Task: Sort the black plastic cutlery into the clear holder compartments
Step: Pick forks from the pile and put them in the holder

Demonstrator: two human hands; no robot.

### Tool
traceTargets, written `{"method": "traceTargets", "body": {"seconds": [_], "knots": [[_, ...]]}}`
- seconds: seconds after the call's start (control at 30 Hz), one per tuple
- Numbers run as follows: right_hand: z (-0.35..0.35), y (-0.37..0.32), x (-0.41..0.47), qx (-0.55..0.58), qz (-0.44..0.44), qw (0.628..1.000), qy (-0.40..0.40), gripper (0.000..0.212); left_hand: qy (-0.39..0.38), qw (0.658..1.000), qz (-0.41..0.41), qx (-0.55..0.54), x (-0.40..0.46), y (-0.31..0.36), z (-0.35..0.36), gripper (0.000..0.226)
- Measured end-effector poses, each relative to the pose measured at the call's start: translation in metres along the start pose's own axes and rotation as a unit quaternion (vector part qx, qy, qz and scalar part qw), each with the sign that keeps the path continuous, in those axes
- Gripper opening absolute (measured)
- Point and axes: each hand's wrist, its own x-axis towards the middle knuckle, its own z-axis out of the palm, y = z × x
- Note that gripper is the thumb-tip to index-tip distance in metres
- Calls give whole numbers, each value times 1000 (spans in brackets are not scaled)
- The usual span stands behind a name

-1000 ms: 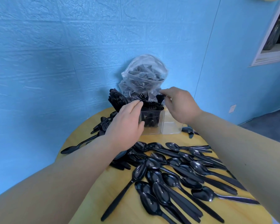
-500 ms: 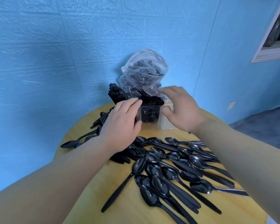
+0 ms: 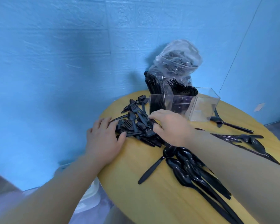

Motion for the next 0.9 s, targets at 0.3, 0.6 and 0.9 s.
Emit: {"method": "traceTargets", "body": {"seconds": [0.3, 0.6, 0.9], "knots": [[28, -11, 33, -26, 28, 998, -50, 36, -22, 999, 36, -30, -1, -3, 5, 54], [18, -4, 16, -40, 56, 998, -9, 34, -15, 994, 105, -38, 1, -4, 6, 61], [16, -7, 36, -20, 130, 991, -24, 22, -34, 995, 81, -46, 2, -3, 5, 82]]}}
